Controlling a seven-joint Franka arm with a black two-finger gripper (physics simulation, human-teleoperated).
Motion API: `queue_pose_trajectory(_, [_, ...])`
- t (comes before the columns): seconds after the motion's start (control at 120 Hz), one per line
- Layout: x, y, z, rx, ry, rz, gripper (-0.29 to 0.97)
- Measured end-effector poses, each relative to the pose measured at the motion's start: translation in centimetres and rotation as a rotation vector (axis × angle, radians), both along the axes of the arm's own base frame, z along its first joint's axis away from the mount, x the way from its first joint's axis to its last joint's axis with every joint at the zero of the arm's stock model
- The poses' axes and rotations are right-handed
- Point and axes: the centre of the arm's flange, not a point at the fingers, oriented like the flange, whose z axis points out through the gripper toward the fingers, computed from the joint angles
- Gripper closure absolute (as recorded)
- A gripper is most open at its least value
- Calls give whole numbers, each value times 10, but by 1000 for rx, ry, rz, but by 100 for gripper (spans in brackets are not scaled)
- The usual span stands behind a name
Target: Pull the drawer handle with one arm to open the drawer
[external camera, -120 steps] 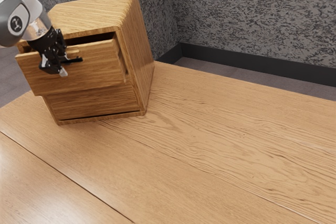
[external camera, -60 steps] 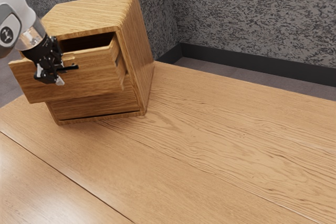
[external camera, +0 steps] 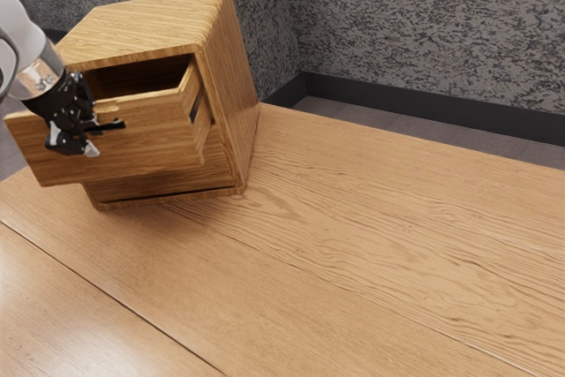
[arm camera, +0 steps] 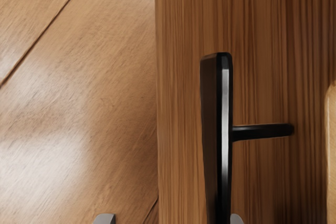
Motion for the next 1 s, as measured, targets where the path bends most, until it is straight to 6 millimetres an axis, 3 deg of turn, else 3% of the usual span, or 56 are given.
queue_pose_trajectory(0.483, [-17, -9, 3, -2, -13, 26, 54])
queue_pose_trajectory(1.0, [-37, -20, -6, -12, -2, 36, 55])
